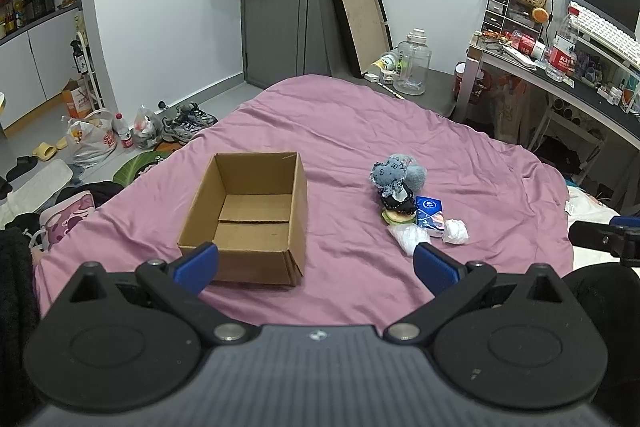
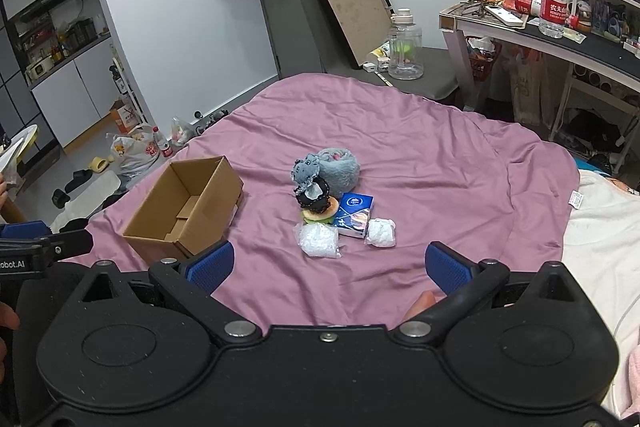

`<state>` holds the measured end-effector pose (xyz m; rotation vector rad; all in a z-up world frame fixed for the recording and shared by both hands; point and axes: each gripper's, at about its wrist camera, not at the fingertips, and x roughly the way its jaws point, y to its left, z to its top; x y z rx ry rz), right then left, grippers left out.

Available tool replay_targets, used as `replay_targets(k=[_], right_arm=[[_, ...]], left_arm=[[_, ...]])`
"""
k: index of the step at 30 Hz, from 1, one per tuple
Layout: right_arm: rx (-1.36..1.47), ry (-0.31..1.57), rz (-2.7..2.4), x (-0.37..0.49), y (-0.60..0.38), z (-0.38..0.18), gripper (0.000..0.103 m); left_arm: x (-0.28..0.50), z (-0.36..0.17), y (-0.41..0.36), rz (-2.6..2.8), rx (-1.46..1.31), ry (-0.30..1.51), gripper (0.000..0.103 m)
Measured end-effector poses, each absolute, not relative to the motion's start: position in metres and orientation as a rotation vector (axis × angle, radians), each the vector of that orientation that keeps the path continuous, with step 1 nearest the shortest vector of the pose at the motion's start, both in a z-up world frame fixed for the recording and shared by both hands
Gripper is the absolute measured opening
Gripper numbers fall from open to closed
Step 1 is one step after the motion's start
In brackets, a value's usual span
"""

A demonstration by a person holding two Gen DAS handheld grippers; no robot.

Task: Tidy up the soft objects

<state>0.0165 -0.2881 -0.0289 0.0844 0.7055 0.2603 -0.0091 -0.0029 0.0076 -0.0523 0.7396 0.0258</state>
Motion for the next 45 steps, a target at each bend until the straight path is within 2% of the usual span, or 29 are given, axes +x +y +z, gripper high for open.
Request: replay_targets(k=[26, 45], right_arm=[[0.090, 0.709, 0.265, 0.034, -0.292, -0.040, 0.103], [0.265, 0.801, 0.196, 0.107, -0.310, -0.088, 0.103]], left_arm=[[0.025, -0.001, -0.016, -0.004, -0.041, 0.767, 0.103], [0.093, -0.055, -0.052, -0.083, -0.129, 0.822, 0.100]])
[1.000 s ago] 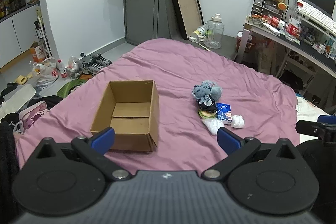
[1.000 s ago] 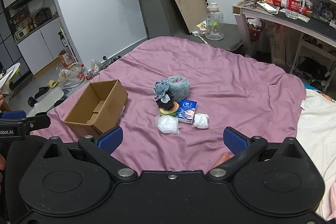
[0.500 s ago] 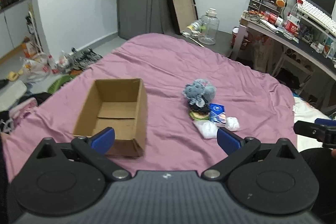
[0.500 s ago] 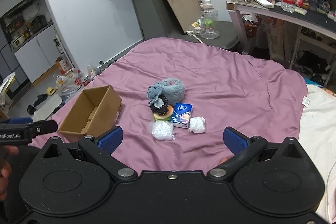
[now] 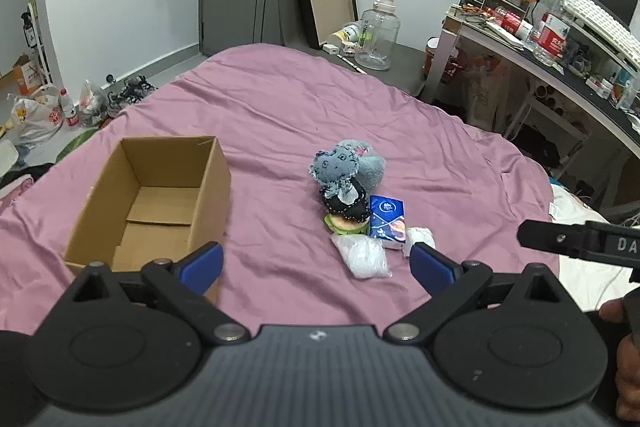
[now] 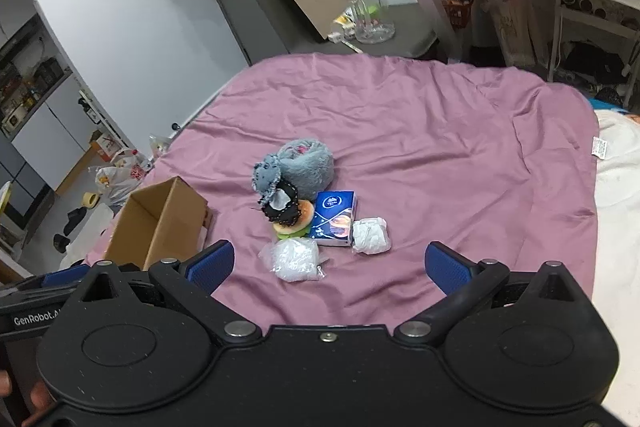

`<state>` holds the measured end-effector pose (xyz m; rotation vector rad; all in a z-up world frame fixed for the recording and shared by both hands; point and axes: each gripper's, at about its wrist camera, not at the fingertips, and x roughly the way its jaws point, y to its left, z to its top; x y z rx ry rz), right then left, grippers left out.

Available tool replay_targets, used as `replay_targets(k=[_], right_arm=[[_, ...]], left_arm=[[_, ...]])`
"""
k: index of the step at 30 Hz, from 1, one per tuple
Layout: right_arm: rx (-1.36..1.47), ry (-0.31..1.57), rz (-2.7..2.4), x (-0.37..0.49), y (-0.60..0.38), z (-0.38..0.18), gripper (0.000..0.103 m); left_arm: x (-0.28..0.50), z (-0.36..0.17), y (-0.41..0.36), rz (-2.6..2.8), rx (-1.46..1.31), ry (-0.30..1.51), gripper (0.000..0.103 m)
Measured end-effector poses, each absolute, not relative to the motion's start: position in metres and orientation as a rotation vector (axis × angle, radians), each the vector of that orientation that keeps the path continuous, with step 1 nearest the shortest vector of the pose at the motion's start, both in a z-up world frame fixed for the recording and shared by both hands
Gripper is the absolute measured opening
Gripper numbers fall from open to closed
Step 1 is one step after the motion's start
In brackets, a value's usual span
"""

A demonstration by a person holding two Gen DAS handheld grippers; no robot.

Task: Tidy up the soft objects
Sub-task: 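Grasp the clear plastic bag with the left tool while the right tool grasps the white paper ball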

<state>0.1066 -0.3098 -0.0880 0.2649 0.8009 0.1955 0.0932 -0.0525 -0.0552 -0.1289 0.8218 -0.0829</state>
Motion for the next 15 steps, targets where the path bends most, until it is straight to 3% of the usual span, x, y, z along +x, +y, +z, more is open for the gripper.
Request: replay_targets(k=[15], right_arm=[[0.461, 0.917, 0.108, 0.178, -0.325, -0.139, 0.099]], left_arm=[[0.154, -0.104, -0.076, -0.043, -0.184, 0.907, 0.091]])
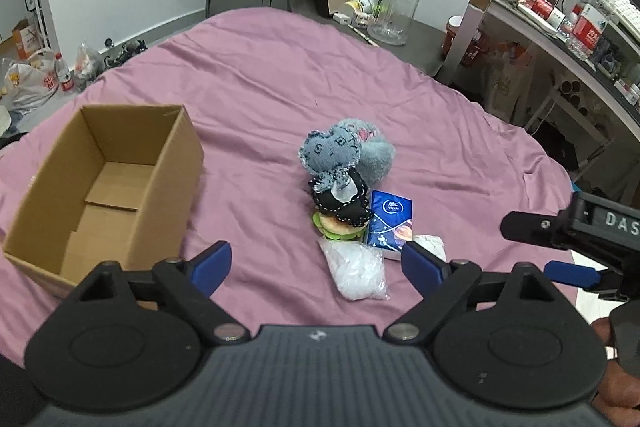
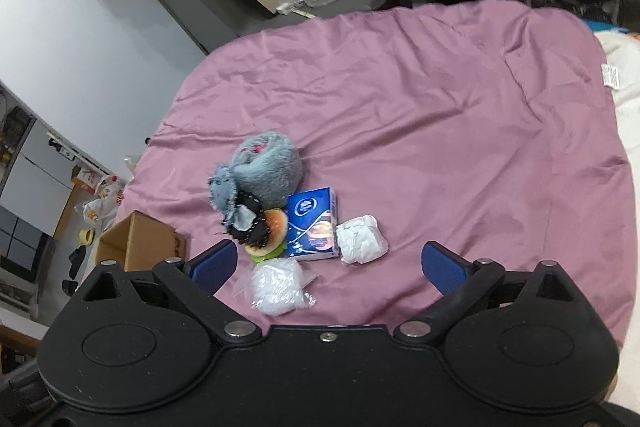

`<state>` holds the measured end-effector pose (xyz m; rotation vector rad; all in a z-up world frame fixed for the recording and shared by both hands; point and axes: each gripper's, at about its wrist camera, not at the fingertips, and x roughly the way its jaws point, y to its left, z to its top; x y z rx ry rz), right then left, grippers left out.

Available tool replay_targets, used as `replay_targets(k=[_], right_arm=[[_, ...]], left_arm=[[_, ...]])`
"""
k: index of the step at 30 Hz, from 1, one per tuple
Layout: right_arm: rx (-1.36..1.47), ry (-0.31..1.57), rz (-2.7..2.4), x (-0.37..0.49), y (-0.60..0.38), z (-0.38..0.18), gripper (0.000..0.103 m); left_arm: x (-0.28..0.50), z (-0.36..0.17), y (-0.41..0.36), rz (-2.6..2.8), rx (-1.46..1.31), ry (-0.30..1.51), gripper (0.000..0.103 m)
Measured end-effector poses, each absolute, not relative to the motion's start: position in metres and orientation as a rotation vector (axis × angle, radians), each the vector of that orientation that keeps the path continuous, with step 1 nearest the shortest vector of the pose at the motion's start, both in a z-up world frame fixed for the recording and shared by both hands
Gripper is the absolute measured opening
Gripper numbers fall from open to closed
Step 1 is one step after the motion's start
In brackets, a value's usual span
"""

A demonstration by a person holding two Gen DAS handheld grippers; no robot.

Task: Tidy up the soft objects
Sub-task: 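Grasp the clear plastic bag with the left tool while the right tool grasps the white paper ball, then carry the plastic bag in the left tool toward the box while the right tool carries the paper ball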

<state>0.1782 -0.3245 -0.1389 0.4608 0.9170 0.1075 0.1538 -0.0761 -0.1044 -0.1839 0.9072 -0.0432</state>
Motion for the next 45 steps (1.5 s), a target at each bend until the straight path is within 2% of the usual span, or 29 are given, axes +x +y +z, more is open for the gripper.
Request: replay_targets(k=[11, 21, 24, 26, 33, 36, 38, 40, 45], right_arm=[[0.505, 1.047, 0.062, 0.227, -0.326, -0.183, 0.095], [0.510, 1.140, 0.033, 0.253, -0.326, -0.218, 0.087], [0.507, 1.166, 0.036, 0.258, -0.324, -0.225, 0.083], [0.482, 1.177, 0.037, 0.261, -0.321, -0.228, 0.082], [0.438, 1.219, 0.046, 0.271, -0.311, -0.241, 0.081], [0.411, 1.229, 0.050, 0.275, -0.307, -0.245, 0.074], [0.415, 1.228, 0.062, 0.276, -0.305, -0.248, 0.063], [0.440, 1.221, 0.070, 0.275, -0.307, -0.249, 0.049], [0.431, 1.194, 0.084, 0.268, -0.303, -0.242, 0.048]], left_arm=[[0.188, -0.146, -0.086, -0.009, -0.262, 0.993, 0.076], [0.214, -0.178, -0.099, 0.007, -0.312, 1.059, 0.073], [0.219, -0.187, -0.104, 0.013, -0.321, 1.078, 0.068], [0.222, -0.194, -0.105, 0.014, -0.336, 1.099, 0.063], [0.228, -0.208, -0.111, 0.022, -0.362, 1.114, 0.061], [0.228, -0.209, -0.110, 0.006, -0.403, 1.117, 0.043], [0.228, -0.206, -0.110, 0.012, -0.403, 1.116, 0.036], [0.226, -0.202, -0.110, 0.005, -0.405, 1.112, 0.034], [0.216, -0.187, -0.105, 0.003, -0.399, 1.078, 0.032]])
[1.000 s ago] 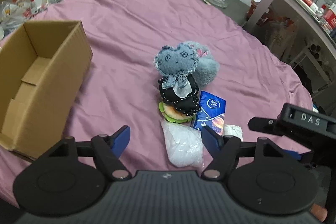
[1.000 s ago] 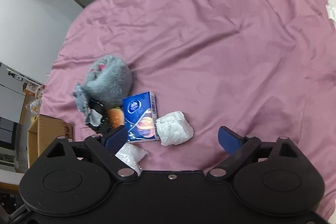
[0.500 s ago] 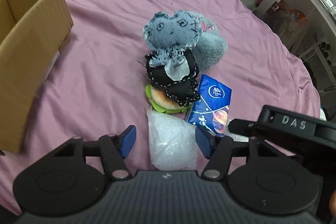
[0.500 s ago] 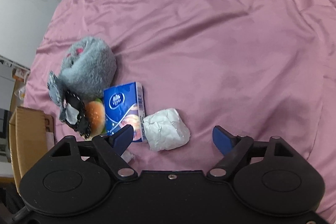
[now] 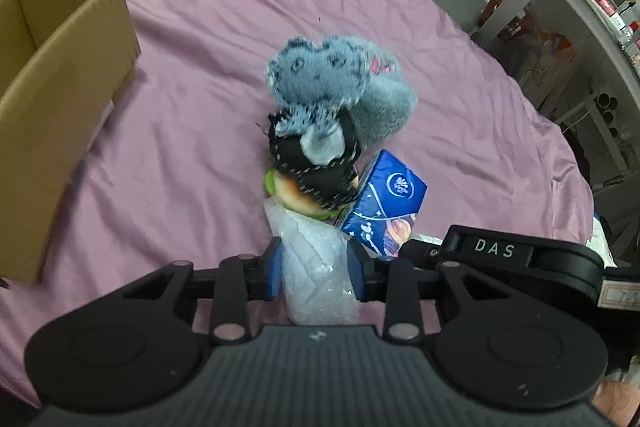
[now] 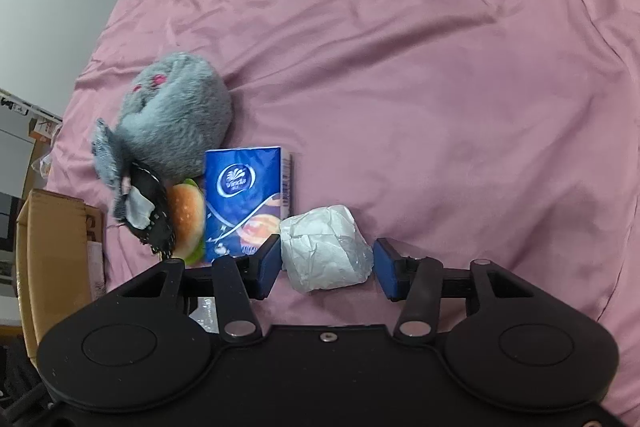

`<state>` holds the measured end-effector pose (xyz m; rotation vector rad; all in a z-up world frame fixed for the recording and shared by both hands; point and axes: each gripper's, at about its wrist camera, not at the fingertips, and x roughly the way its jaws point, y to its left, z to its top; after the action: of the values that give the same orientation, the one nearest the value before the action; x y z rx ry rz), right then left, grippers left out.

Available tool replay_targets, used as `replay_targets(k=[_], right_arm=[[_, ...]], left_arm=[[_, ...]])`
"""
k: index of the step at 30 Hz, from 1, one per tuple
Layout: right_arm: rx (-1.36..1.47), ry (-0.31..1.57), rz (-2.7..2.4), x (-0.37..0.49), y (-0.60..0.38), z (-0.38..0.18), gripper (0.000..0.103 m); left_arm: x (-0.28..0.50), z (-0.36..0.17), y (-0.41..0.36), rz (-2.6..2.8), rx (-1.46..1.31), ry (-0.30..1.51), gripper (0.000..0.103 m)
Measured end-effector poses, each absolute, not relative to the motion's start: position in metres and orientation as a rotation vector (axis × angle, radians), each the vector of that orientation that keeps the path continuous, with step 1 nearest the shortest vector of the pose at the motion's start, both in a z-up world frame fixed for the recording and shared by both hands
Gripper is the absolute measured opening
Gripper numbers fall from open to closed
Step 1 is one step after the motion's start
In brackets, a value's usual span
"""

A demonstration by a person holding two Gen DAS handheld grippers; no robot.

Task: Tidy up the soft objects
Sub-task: 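Carry the plastic bag in the left tool toward the box while the right tool carries the paper ball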

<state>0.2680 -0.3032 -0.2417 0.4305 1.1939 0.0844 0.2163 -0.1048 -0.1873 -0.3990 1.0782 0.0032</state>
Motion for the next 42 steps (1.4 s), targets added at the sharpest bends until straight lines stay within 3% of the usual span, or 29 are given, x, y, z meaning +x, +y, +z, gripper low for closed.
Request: replay_targets(k=[23, 42], right_arm=[[0.423, 0.894, 0.115, 0.210, -0.305, -0.163, 0.048], [0.361, 0.733, 0.258, 0.203, -0.229, -0.126, 0.048]], left_arm=[[0.176, -0.110, -0.053, 0.018, -0.283, 0.941, 0.032], [0.173, -0.076, 0.016, 0.061, -0.233, 0.850, 0.032]])
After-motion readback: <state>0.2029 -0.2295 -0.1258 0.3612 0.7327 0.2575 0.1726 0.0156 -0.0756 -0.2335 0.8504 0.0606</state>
